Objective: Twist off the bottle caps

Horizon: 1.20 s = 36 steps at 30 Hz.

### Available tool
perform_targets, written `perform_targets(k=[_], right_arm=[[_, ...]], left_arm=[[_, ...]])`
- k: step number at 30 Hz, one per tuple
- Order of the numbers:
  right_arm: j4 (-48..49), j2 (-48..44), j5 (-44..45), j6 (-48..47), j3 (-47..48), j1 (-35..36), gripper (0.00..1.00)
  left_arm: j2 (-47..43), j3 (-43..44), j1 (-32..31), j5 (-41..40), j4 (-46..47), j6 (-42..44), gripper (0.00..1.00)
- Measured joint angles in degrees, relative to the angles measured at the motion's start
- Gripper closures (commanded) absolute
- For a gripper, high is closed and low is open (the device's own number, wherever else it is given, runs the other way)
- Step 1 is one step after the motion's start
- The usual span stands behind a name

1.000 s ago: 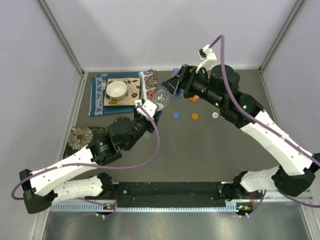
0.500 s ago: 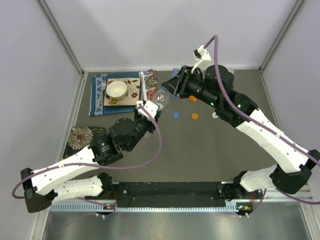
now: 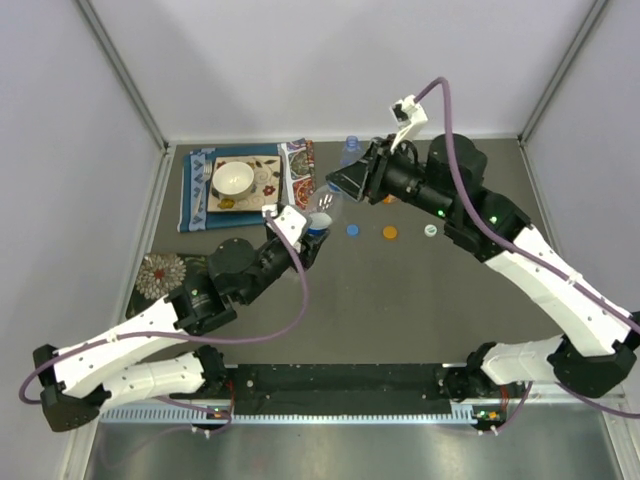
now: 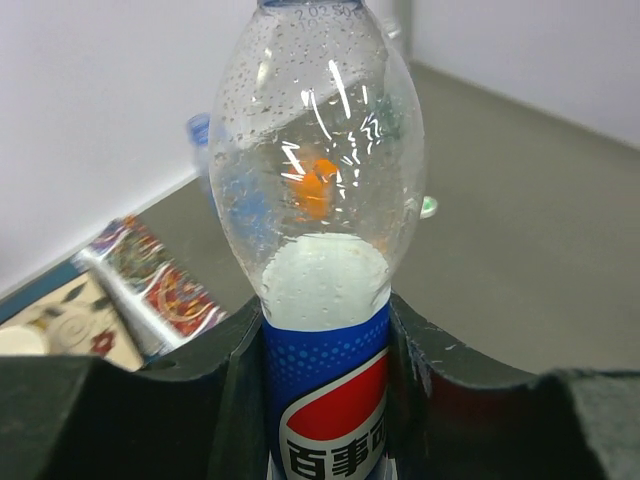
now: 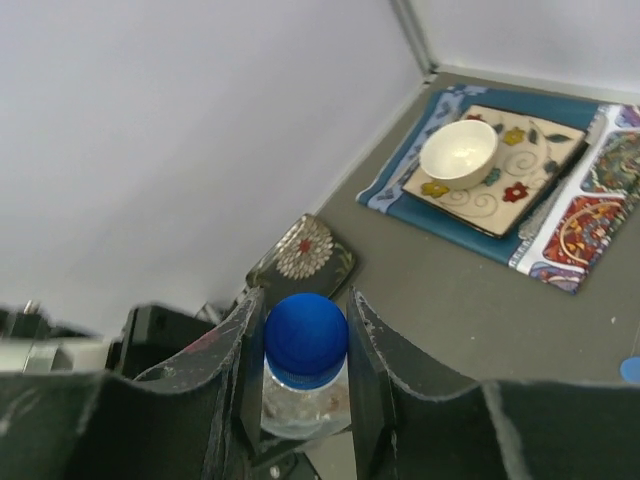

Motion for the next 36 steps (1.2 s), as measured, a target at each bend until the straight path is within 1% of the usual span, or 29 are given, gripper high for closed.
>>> perform_targets(k=[3, 7, 9, 11, 15, 17, 20, 23, 26, 30, 33, 36], right_arm=[[0.2, -2.4, -6.8, -3.5, -0.2, -0.8, 1.0], [0.4, -5.7, -20.0, -9.7, -0.2, -2.8, 1.0], [0.6, -7.4, -27.0, -13.1, -0.2, -3.8, 1.0], [1.1, -8.6, -33.1, -15.9, -0.3, -4.4, 1.0], [2.4, -9.8, -45.1, -20.5, -0.4, -4.6, 1.0], [3.3, -9.9, -50.6, -22.3, -0.7, -4.7, 1.0], [4.3, -9.9, -56.3, -23.7, -1.1, -4.9, 1.0], [5.5, -10.1, -61.6, -24.6, -1.5, -4.9, 1.0], [6.3, -10.4, -66.2, -25.1, -2.4, -4.9, 1.0], [6.6, -10.3, -69.8, -26.0, -2.9, -4.9, 1.0], [6.6, -10.3, -70.9, -26.6, -2.9, -4.9, 1.0], [6.1, -10.3, -71.6, -26.7, -2.9, -4.9, 1.0]], left_arm=[[-2.0, 0.0, 1.2, 8.1, 0.1, -2.1, 0.55], [-3.7, 0.9, 5.3, 24.9, 0.2, -6.3, 0.56], [-3.5, 1.7, 8.1, 34.9, 0.8, -9.6, 0.56], [-3.2, 1.9, 11.0, 45.1, 2.6, -13.3, 0.56], [-1.7, 1.9, 16.0, 63.0, 7.2, -21.0, 0.55], [-0.6, 1.9, 17.7, 69.9, 9.5, -24.8, 0.55], [1.9, 1.9, 19.3, 79.8, 14.6, -31.6, 0.55], [4.7, 1.8, 19.5, 86.9, 21.2, -38.6, 0.55], [6.7, 1.0, 19.6, 91.7, 28.0, -44.8, 0.55], [8.6, 0.6, 19.6, 95.7, 34.0, -50.6, 0.54], [8.9, 0.5, 19.6, 96.5, 35.3, -51.9, 0.54], [8.8, 0.5, 19.6, 96.5, 33.6, -50.0, 0.54]])
